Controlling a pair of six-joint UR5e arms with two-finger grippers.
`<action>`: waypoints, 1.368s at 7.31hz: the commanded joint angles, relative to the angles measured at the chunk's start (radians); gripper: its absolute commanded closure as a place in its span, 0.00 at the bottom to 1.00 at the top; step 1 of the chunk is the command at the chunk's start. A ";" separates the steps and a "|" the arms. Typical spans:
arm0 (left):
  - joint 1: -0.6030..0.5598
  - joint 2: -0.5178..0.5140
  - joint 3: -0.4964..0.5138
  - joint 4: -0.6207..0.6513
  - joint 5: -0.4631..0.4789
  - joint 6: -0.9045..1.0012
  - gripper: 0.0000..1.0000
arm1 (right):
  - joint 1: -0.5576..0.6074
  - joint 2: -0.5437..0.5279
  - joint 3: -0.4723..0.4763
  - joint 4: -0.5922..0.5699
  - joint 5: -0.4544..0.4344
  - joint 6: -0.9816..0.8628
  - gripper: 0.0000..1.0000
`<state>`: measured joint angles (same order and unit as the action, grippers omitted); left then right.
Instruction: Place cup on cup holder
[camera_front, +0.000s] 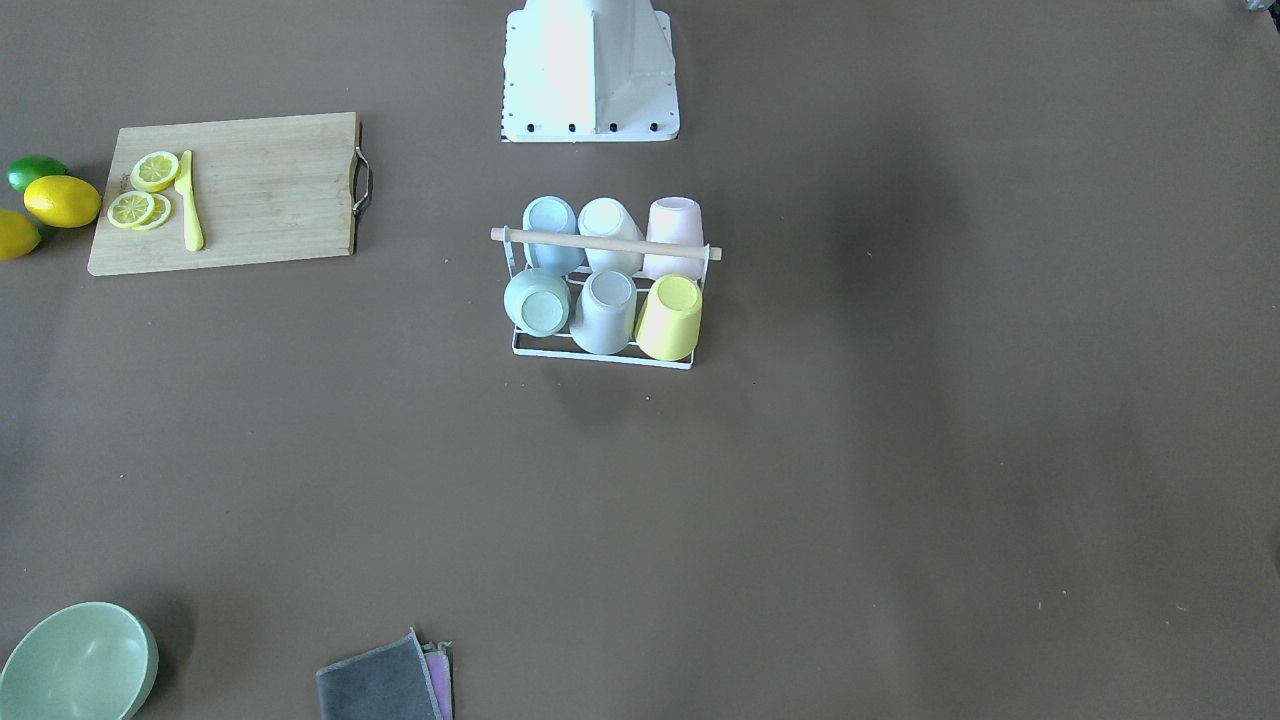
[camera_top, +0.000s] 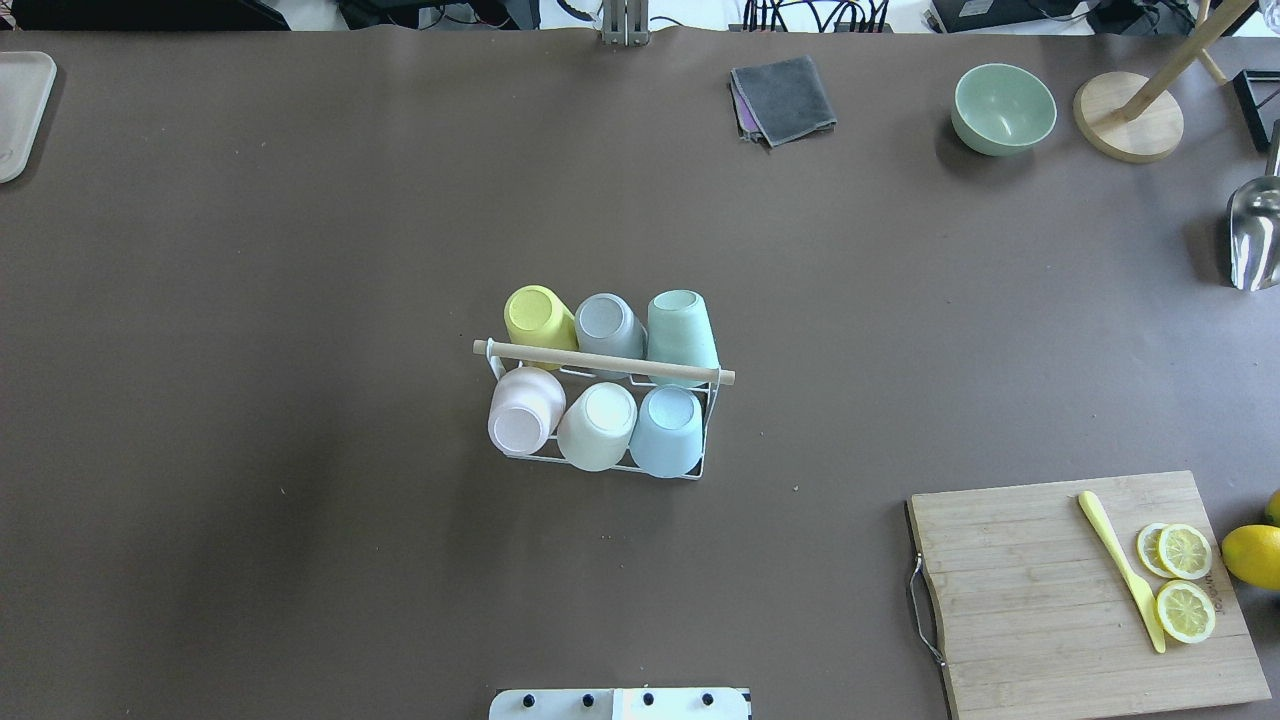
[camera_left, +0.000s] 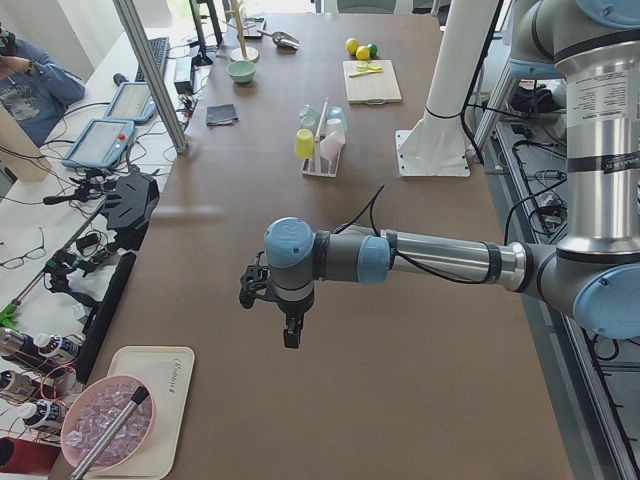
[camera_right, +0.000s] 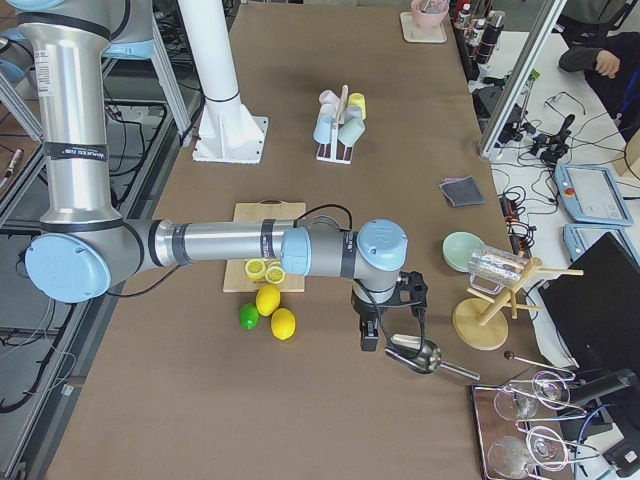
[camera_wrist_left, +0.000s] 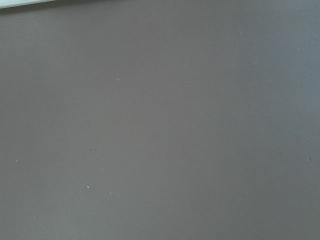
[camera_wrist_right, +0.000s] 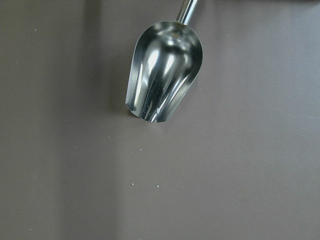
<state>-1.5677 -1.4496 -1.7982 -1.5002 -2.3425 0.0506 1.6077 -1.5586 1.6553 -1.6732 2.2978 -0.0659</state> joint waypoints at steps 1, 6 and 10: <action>0.000 0.000 -0.001 0.000 0.002 0.000 0.01 | 0.000 -0.005 0.006 0.000 0.003 0.000 0.00; 0.000 0.008 -0.021 0.002 0.003 0.000 0.01 | 0.000 -0.006 0.006 0.000 0.005 0.002 0.00; 0.002 0.002 -0.021 0.002 0.002 0.000 0.01 | -0.002 -0.005 0.008 0.001 0.003 0.002 0.00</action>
<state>-1.5668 -1.4449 -1.8193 -1.4987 -2.3395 0.0506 1.6066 -1.5638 1.6618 -1.6722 2.3015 -0.0644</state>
